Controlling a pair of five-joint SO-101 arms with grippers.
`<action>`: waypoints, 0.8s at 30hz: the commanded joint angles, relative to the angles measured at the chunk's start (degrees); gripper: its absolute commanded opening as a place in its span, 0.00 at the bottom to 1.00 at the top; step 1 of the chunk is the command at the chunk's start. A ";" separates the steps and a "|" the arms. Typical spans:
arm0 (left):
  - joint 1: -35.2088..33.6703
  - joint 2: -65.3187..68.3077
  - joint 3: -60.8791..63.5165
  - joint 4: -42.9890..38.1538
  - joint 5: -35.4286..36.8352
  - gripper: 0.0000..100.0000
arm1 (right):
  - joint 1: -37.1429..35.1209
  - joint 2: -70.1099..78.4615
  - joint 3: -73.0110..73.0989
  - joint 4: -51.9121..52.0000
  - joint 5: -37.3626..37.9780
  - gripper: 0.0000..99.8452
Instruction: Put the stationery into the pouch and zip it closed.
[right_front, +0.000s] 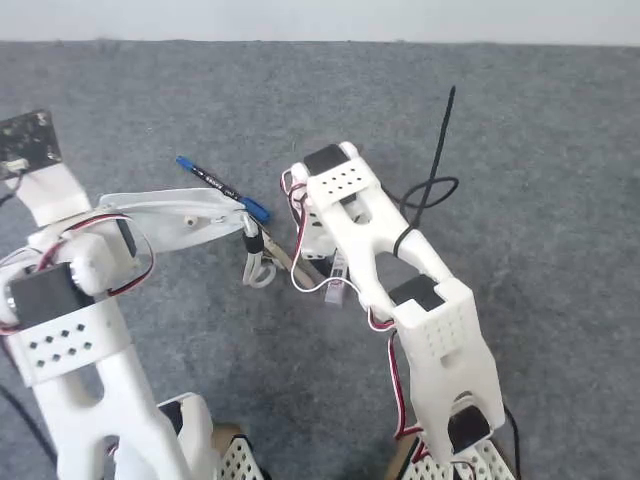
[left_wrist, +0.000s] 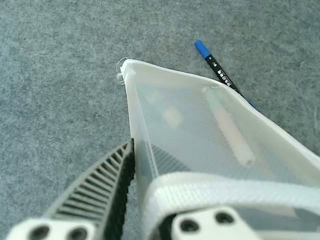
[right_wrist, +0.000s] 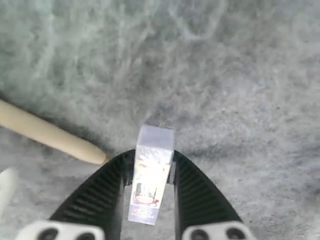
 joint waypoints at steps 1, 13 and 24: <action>-0.44 -0.53 -0.57 -1.58 0.35 0.01 | -0.13 -0.92 -5.54 2.86 0.70 0.01; -0.44 -0.53 -0.57 -1.58 0.35 0.01 | -3.74 -9.45 -4.31 4.79 6.33 0.01; -0.44 -0.53 -0.57 -1.58 0.35 0.01 | -3.74 -20.79 0.62 4.53 10.64 0.01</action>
